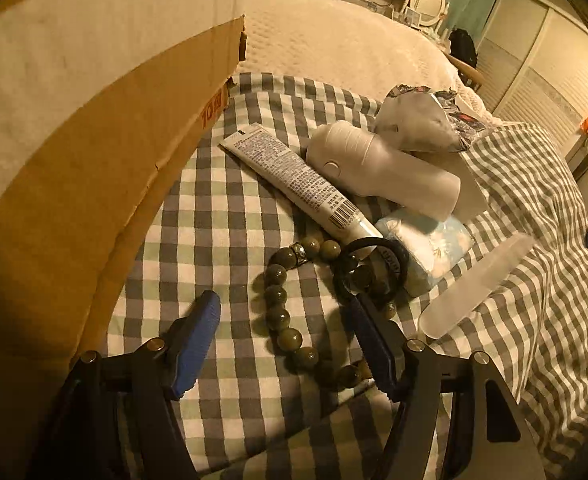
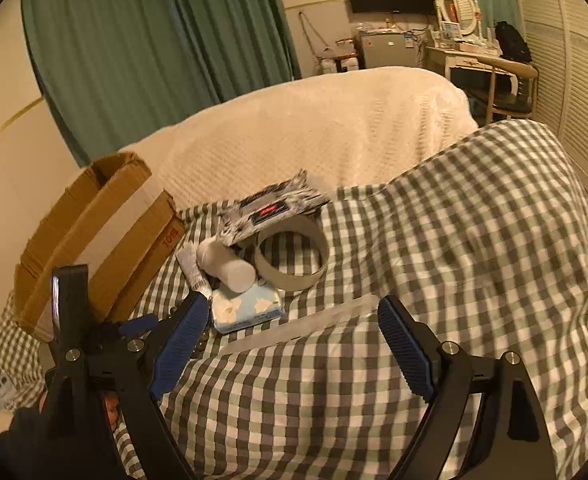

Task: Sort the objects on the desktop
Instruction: 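Grasp the bead bracelet with the left tool while the right grasps the blue floral tissue pack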

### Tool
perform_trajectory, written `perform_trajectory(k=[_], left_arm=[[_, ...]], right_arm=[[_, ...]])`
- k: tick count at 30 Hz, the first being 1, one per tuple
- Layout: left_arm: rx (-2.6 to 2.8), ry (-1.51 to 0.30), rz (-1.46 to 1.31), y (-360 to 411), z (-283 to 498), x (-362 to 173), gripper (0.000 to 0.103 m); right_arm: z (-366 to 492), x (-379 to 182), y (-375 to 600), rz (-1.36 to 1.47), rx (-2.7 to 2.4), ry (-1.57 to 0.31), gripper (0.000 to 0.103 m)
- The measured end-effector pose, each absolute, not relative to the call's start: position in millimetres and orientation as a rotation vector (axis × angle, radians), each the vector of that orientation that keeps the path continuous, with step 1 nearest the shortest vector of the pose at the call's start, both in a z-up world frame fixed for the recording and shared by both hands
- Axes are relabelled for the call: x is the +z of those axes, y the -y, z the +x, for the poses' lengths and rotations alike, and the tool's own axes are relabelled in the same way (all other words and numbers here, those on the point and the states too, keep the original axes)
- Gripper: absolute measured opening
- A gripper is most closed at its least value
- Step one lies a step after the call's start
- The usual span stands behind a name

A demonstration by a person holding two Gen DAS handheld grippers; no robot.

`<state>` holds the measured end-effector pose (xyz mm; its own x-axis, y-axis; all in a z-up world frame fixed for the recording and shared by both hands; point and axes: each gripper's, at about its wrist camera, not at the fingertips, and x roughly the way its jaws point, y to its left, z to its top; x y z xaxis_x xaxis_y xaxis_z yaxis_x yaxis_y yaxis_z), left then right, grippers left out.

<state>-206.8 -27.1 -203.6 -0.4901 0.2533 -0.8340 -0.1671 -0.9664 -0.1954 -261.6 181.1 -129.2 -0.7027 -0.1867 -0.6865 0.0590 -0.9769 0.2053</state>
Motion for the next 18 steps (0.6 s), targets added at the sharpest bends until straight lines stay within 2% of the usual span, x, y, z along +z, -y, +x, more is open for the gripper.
perform_trajectory(k=[2, 3, 4, 11, 18], left_arm=[[2.517, 0.119, -1.432, 27, -205, -204, 0.040], [2.506, 0.130, -1.428, 27, -204, -203, 0.022], [2.496, 0.145, -1.420, 29, -202, -201, 0.013], [2.543, 0.088, -1.329, 30, -185, -179, 0.011], [2.567, 0.153, -1.291, 37, -189, -170, 0.011]], right_arm=[[-272, -137, -172, 1.161, -2.755, 0.215, 0.087], [-277, -142, -166, 1.171, -2.741, 0.191, 0.087], [-283, -149, -159, 1.189, -2.718, 0.168, 0.087], [-308, -189, -130, 1.309, -2.549, 0.045, 0.087], [-336, -213, -113, 1.374, -2.525, -0.118, 0.087]])
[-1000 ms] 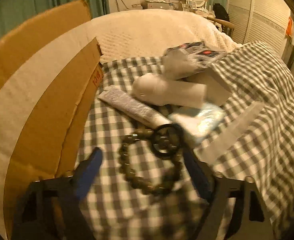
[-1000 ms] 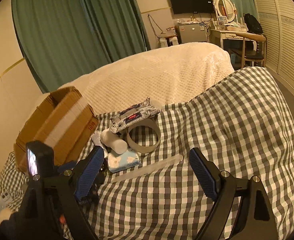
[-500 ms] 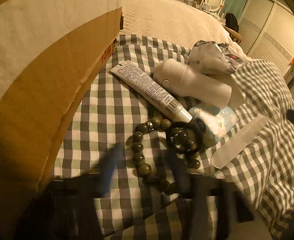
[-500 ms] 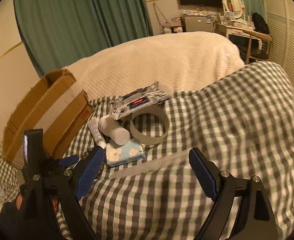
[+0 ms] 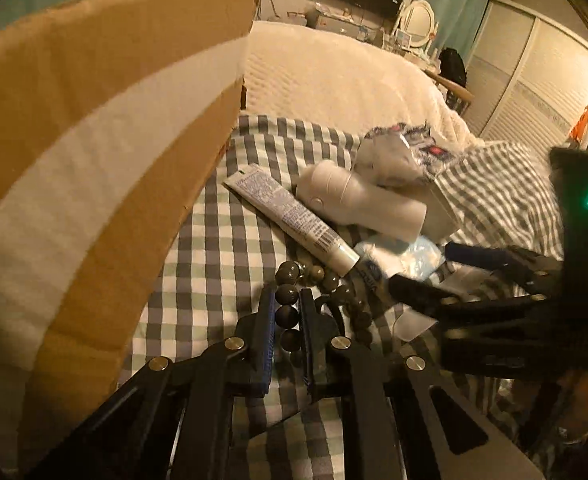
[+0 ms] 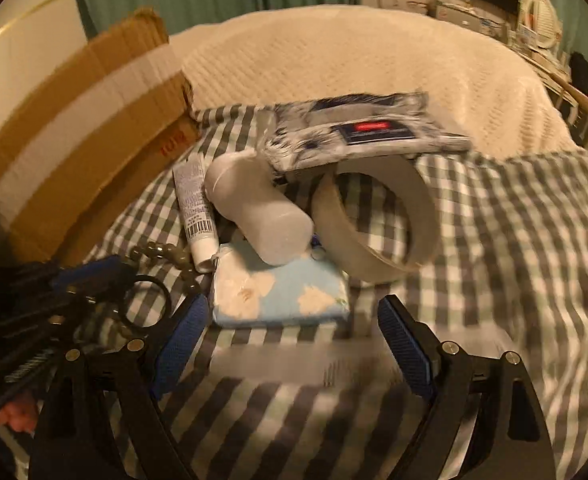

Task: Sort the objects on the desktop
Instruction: 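Grasp the bead bracelet with the left tool while the right grasps the blue floral tissue pack, then carry the bracelet and tissue pack into the cardboard box and release both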

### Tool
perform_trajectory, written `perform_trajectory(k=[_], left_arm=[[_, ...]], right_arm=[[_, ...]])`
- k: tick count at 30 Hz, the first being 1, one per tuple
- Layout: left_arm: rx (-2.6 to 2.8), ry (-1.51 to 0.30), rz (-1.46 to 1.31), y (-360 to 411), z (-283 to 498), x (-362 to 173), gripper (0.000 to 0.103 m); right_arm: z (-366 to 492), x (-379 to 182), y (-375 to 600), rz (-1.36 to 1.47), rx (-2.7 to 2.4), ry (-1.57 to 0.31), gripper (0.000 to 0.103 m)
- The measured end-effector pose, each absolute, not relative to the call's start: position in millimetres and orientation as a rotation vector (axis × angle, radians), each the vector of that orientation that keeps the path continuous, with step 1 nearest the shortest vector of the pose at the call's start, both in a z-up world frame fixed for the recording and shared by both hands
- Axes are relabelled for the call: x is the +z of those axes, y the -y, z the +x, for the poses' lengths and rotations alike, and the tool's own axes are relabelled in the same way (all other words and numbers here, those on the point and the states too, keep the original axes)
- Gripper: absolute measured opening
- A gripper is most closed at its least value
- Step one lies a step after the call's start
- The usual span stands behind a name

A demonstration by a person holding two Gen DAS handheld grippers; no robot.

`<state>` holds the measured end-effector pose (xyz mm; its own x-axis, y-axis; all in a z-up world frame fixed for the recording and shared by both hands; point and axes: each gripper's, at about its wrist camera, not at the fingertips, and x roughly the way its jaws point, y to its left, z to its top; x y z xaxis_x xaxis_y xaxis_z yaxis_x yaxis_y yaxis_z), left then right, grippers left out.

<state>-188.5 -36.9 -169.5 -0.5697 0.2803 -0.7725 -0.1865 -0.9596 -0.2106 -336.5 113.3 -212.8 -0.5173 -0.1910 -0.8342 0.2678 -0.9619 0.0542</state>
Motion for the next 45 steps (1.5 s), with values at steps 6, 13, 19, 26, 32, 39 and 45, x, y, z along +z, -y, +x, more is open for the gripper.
perform_trajectory(k=[6, 13, 19, 26, 32, 39, 45], left_arm=[[2.556, 0.145, -1.260, 31, -186, -166, 0.011], [2.549, 0.127, -1.107, 26, -164, -128, 0.011], [2.540, 0.105, -0.977, 21, -144, -89, 0.011], [2.601, 0.102, -0.837, 45, -128, -29, 0.011], [2.704, 0.096, -0.741, 83, -131, 23, 0.011], [2.826, 0.093, -0.686, 126, -156, 55, 0.011], [2.896, 0.129, -0.711, 169, -166, 37, 0.011]], right_arm=[[-338, -223, -104, 1.390, -2.508, -0.169, 0.072], [-302, -193, -124, 1.297, -2.604, -0.053, 0.072], [-275, -151, -135, 1.194, -2.691, -0.026, 0.072], [-251, -97, -139, 1.070, -2.770, 0.028, 0.072], [-247, -34, -123, 0.899, -2.771, 0.052, 0.072], [-259, 5, -67, 0.765, -2.683, -0.015, 0.072], [-291, 0, 3, 0.757, -2.563, -0.067, 0.072]])
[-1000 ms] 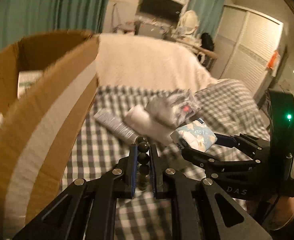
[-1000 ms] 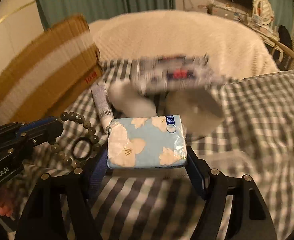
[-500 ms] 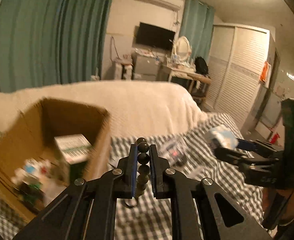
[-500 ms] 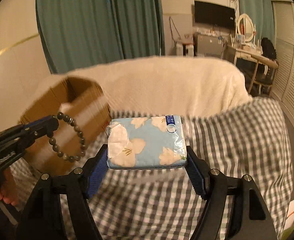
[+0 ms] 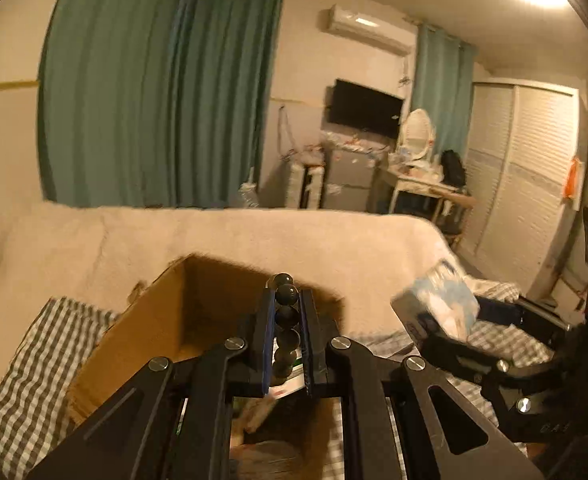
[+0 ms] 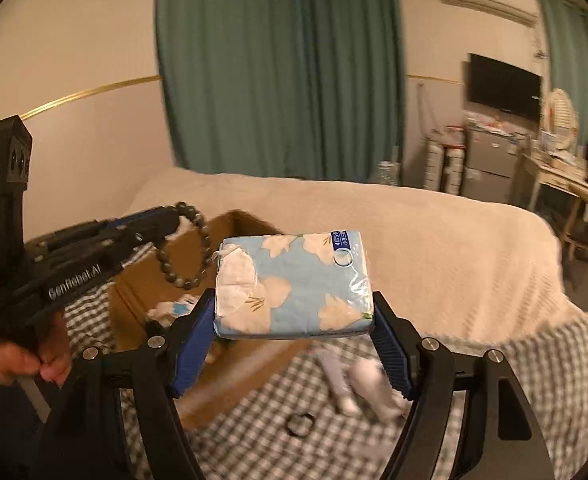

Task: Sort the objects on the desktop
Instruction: 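Carry the bracelet and tissue pack into the cardboard box and release both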

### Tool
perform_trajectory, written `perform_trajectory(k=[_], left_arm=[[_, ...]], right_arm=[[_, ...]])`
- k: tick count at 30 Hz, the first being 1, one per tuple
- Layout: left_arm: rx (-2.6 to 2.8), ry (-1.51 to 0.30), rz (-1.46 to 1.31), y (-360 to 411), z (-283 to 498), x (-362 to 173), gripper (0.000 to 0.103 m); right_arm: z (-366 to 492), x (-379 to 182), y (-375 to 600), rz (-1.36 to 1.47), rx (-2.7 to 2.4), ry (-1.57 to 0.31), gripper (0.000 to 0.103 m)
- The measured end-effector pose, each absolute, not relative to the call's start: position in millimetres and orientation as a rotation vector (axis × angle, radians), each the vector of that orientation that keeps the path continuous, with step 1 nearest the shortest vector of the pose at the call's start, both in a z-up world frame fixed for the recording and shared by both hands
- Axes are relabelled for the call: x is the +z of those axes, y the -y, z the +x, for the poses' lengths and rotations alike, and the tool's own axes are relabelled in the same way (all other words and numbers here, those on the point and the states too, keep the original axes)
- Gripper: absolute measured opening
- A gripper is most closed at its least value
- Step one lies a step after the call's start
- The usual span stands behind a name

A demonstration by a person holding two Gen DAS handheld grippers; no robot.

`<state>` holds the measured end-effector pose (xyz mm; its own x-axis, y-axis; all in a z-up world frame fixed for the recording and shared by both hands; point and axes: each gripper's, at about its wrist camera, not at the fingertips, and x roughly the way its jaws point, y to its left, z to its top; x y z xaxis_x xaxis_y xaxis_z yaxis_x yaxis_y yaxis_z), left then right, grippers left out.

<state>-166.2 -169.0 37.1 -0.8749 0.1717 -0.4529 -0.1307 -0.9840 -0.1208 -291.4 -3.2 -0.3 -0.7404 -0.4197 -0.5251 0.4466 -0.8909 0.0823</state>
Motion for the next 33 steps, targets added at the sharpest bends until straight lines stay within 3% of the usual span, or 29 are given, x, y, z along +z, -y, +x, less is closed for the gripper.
perform_trajectory(k=[12, 14, 16, 17, 25, 33], left_arm=[[3.021, 0.144, -0.986, 218, -210, -41, 0.013], [3.051, 0.091, -1.018, 219, -207, -45, 0.027], [3.081, 0.053, -1.038, 215, -205, -43, 0.086], [3.119, 0.050, -1.013, 213, -200, -39, 0.092], [2.989, 0.088, -0.738, 151, -142, 7, 0.095], [2.685, 0.122, -0.883, 39, -132, -38, 0.095]], right_arm=[[-364, -64, 83, 0.928, -2.469, -0.048, 0.073], [-367, -65, 77, 0.950, -2.499, -0.018, 0.075], [-362, -57, 63, 0.929, -2.528, 0.036, 0.085], [-357, -51, 51, 0.907, -2.549, 0.063, 0.088], [-299, -18, -58, 0.859, -2.753, 0.073, 0.089], [-246, -55, -161, 0.924, -2.896, 0.139, 0.090]])
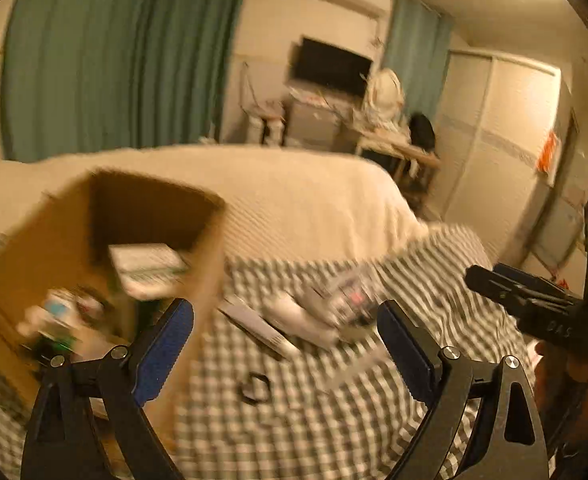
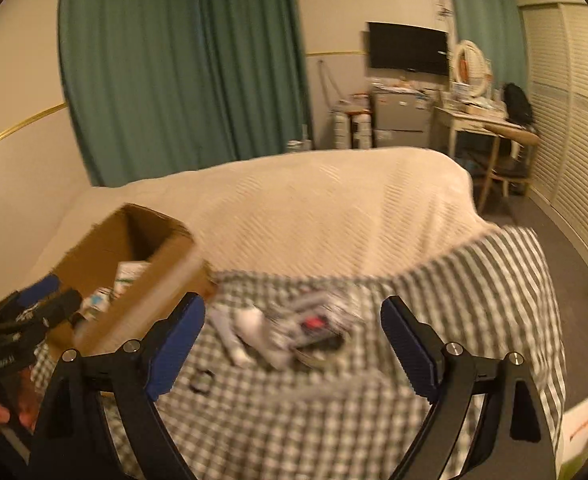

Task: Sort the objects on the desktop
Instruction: 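Carry the bracelet and tissue pack into the cardboard box and release both, then grasp the black hair tie with the left tool while the right grasps the silver wipes packet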

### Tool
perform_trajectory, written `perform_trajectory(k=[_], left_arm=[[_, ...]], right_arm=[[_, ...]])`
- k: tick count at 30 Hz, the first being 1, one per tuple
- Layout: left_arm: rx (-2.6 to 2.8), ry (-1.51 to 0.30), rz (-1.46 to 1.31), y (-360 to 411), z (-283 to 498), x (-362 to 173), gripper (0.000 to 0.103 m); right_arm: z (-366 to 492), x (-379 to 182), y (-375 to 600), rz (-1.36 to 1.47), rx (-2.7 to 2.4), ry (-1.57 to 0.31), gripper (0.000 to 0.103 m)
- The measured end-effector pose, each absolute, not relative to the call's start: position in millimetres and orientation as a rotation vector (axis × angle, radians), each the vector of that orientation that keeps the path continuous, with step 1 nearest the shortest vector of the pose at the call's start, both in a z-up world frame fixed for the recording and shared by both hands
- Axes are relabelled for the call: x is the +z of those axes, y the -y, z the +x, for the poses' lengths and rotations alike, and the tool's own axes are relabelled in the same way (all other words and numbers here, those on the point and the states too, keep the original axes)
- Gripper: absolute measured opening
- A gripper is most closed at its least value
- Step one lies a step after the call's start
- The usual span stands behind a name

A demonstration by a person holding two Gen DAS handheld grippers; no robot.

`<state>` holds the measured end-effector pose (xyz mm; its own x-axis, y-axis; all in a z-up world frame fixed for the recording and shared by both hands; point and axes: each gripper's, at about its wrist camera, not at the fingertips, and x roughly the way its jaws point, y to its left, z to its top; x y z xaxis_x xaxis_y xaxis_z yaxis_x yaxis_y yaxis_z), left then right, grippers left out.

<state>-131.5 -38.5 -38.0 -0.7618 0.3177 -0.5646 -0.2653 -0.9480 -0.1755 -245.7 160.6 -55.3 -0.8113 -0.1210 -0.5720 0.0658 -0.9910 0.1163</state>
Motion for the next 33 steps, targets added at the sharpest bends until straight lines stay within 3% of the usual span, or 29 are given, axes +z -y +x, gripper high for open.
perform_trajectory(k=[6, 11, 17, 19, 21, 25, 28, 29, 30, 33], left_arm=[[2.774, -0.088, -1.097, 6, -148, -113, 0.095], [2.732, -0.064, -1.266, 10, -167, -155, 0.095], [2.658, -0.105, -1.372, 6, -182, -188, 0.094], [2.626, -0.100, -1.434, 6, -186, -198, 0.072], [2.610, -0.053, -1.442, 11, -187, -202, 0.065], [2.594, 0.009, -1.416, 19, -182, -199, 0.013], [2.592, 0.020, -1.389, 20, -177, -195, 0.005], [2.592, 0.027, -1.379, 21, -176, -194, 0.005], [2.593, 0.034, -1.369, 22, -174, -192, 0.005], [2.598, 0.051, -1.339, 28, -170, -186, 0.005]], right_arm=[[-253, -113, -188, 1.044, -2.890, 0.135, 0.090], [-271, -130, -193, 1.053, -2.825, 0.127, 0.090], [-323, -148, -175, 1.049, -2.784, 0.054, 0.097], [-347, -160, -173, 1.103, -2.767, 0.065, 0.097], [-368, -172, -173, 1.155, -2.751, 0.102, 0.097], [-400, -194, -175, 1.271, -2.742, 0.161, 0.097], [-412, -206, -180, 1.334, -2.710, 0.245, 0.097], [-411, -206, -180, 1.325, -2.703, 0.262, 0.089], [-410, -205, -178, 1.317, -2.688, 0.262, 0.070], [-396, -198, -171, 1.286, -2.701, 0.185, 0.034]])
